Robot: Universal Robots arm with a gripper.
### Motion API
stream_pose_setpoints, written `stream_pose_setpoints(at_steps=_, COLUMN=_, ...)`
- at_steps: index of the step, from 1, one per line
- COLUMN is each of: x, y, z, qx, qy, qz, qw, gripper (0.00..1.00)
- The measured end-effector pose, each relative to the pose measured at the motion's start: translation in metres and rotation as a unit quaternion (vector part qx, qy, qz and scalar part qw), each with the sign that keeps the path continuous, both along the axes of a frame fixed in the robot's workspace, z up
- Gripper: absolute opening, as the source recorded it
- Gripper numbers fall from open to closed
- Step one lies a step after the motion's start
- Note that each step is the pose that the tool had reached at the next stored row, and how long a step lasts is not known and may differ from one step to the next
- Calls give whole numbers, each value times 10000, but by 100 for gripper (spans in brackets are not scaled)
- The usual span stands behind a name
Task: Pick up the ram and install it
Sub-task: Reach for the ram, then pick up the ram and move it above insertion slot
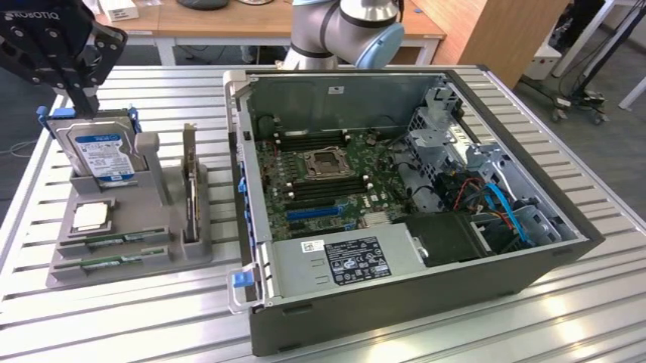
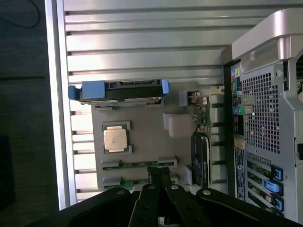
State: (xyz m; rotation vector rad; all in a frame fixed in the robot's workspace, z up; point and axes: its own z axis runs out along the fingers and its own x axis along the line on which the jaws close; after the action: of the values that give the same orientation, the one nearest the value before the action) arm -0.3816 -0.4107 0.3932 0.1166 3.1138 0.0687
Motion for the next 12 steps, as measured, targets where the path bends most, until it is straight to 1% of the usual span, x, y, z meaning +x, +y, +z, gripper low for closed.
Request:
stream_pose_setpoints(at_steps=5, x=-5, y=-47, z=0, qx=0, qy=0, qz=0, qw=10000, gripper=10)
stream_pose_setpoints(at_steps=12, x=-5, y=-50, z=0, qx=0, qy=0, qz=0, qw=10000, gripper=10)
